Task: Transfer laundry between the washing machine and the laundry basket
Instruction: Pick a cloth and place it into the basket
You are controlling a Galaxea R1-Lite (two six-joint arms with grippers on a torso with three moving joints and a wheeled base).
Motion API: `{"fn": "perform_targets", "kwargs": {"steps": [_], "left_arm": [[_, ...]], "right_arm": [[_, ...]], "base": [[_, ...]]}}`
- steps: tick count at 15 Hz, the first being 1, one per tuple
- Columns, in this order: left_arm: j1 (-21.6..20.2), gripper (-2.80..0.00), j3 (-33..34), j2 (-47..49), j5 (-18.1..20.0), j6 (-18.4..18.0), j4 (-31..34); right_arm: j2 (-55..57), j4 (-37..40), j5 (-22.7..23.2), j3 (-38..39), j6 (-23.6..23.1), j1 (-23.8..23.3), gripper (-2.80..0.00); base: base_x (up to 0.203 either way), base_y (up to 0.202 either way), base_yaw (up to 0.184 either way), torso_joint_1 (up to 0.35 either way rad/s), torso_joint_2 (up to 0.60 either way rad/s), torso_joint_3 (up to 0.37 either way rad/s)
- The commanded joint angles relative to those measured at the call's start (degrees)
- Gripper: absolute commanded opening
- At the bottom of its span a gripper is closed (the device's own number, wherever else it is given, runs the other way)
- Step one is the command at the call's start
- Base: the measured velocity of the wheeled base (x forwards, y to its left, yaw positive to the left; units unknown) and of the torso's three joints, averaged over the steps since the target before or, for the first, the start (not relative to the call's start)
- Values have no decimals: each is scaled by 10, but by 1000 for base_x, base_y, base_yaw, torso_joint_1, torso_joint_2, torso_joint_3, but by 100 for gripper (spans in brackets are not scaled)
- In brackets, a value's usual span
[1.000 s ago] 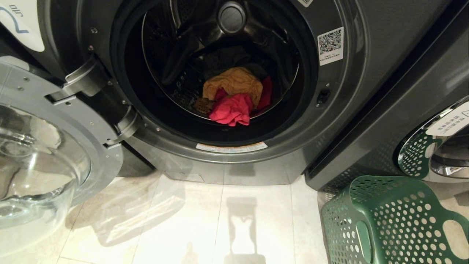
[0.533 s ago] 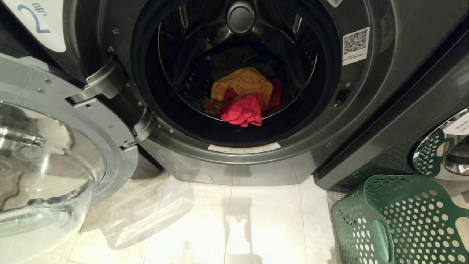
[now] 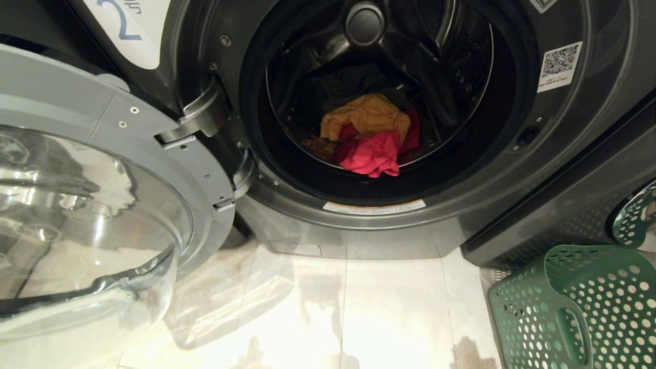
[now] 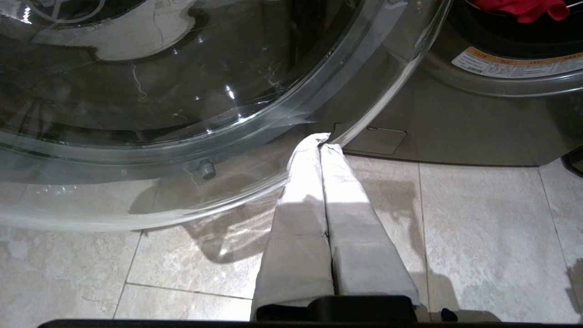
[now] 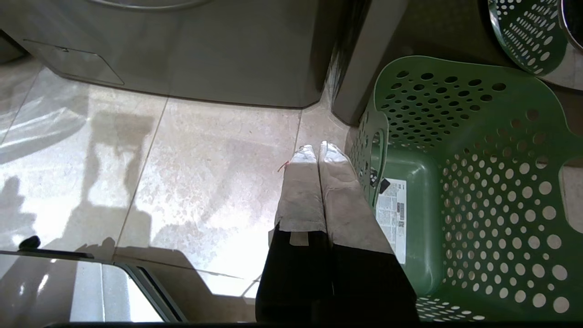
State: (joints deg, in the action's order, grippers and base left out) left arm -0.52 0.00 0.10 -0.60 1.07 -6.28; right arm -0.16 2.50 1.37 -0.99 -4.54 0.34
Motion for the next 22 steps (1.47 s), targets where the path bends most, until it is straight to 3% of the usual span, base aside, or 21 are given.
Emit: {"fn": "perform_targets", "kwargs": {"steps": [1, 10, 17, 19, 20, 22], "left_arm": [[0, -280, 23, 0, 0, 0, 0], [0, -280, 23, 0, 0, 0, 0], [0, -280, 23, 0, 0, 1, 0], [0, -280, 23, 0, 0, 1, 0], [0, -280, 23, 0, 0, 1, 0], [0, -280, 23, 0, 0, 0, 0]], "right_arm": [[2, -1, 0, 1, -1, 0, -280], [2, -26, 0, 10, -4, 0, -280], [2, -27, 1, 10, -1, 0, -280], [2, -22, 2, 8, -15, 0, -280], [2, -13, 0, 1, -44, -1, -280], [21, 5, 13, -66, -73, -1, -280]], "base": [[0, 0, 0, 0, 0, 0], [0, 0, 0, 0, 0, 0], [0, -7, 150, 1, 2, 3], [1, 1, 39, 0, 0, 0], [0, 0, 0, 0, 0, 0], [0, 0, 0, 0, 0, 0]]}}
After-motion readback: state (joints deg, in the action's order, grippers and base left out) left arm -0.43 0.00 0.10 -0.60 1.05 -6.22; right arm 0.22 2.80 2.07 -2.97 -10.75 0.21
